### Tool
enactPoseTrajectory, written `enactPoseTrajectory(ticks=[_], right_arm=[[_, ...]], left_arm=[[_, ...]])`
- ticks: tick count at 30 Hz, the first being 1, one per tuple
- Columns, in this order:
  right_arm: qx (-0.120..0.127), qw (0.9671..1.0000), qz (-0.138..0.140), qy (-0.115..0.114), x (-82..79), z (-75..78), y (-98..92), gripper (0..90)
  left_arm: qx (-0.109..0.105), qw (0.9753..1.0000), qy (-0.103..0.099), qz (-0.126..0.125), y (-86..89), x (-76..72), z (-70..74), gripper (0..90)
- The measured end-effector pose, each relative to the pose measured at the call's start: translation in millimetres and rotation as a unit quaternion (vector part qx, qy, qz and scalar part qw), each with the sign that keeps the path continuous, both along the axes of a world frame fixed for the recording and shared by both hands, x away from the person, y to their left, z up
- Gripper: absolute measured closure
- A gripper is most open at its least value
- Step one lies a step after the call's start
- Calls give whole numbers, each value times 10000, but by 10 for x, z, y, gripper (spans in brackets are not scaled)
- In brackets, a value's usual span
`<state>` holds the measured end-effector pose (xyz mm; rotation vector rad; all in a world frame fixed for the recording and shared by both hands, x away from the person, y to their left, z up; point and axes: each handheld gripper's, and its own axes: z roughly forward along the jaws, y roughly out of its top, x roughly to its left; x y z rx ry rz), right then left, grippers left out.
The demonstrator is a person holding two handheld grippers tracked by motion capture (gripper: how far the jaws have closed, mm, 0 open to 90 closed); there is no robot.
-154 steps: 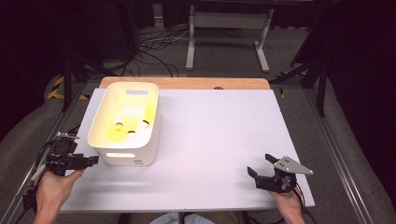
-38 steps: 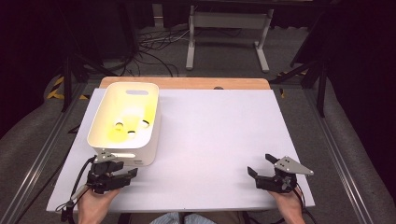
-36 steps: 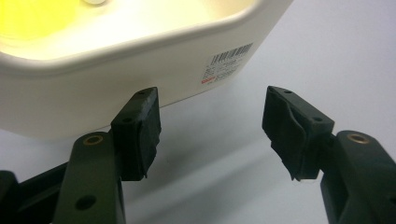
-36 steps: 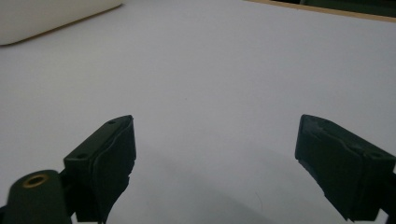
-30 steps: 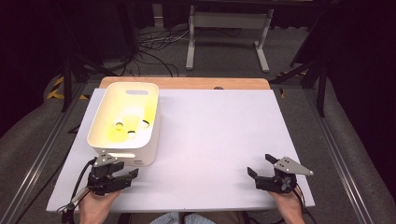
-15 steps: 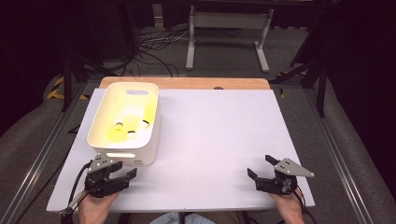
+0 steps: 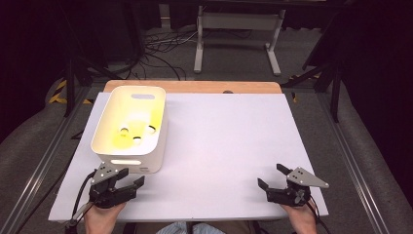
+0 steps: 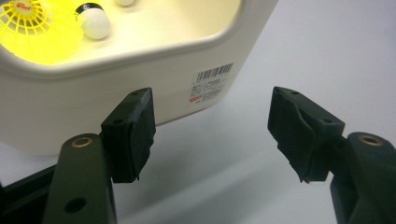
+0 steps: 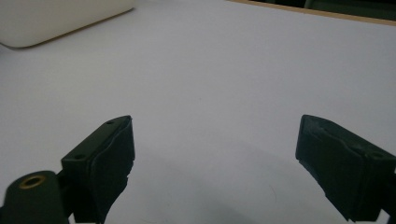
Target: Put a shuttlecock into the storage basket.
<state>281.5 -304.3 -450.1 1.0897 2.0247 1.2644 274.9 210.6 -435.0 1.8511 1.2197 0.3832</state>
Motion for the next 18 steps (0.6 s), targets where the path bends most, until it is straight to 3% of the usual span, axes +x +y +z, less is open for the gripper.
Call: enactPoseTrajectory(ticks=[18], right_arm=[[66,9999,110,13,-120,26,40,117]], left_arm=[[-109,9998,-152,-10,-18,-36,11,301]])
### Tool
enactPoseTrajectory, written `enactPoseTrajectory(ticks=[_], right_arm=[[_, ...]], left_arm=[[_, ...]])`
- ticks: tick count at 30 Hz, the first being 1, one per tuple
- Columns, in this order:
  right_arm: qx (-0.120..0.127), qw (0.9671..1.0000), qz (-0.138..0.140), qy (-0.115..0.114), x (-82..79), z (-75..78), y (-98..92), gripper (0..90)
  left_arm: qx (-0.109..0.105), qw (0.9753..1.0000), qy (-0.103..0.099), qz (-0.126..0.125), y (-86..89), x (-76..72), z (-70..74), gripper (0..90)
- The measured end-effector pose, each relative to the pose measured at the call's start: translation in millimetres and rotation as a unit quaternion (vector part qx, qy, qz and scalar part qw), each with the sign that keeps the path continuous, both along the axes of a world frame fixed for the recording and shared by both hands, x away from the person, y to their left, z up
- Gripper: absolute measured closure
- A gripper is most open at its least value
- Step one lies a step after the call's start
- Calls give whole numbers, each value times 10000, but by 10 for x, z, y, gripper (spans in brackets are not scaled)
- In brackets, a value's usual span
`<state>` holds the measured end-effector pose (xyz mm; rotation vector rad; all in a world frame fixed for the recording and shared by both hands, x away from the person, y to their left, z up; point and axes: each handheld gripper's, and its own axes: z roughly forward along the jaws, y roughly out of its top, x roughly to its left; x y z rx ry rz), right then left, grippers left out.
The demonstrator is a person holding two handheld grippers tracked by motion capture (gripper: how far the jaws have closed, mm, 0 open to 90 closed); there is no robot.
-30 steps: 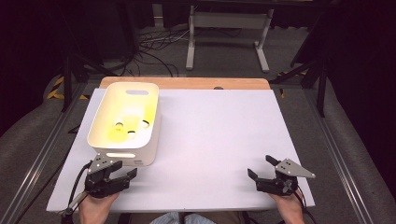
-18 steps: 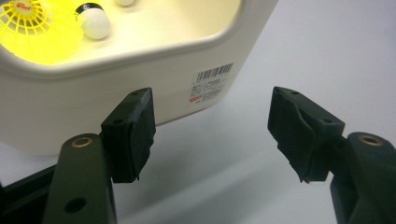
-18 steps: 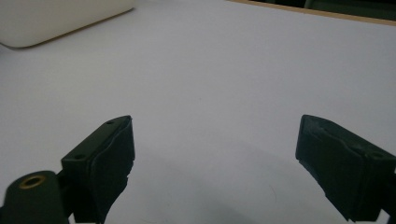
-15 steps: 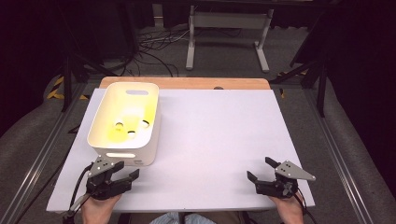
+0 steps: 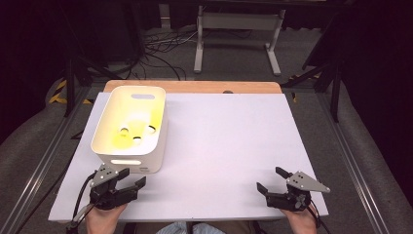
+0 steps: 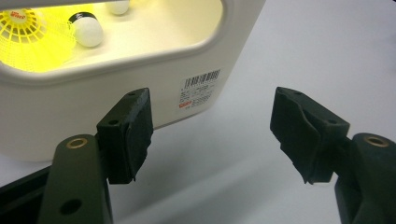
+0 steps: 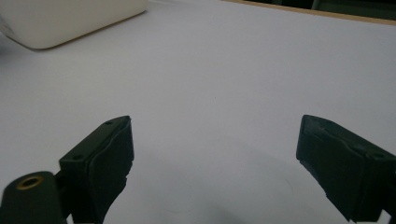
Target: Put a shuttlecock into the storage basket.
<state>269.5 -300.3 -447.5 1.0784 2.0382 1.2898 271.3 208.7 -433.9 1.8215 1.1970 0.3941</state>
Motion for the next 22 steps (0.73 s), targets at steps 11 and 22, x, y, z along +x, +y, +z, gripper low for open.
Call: enactPoseTrajectory(ticks=[11,22], right_arm=[[-79,10000,45,0,-29,3,15,116],[-77,10000,42,4,-28,2,12,116]], left_arm=[[-36,10000,-70,17,6,-11,13,294],[-53,9999,-85,28,20,-7,21,291]])
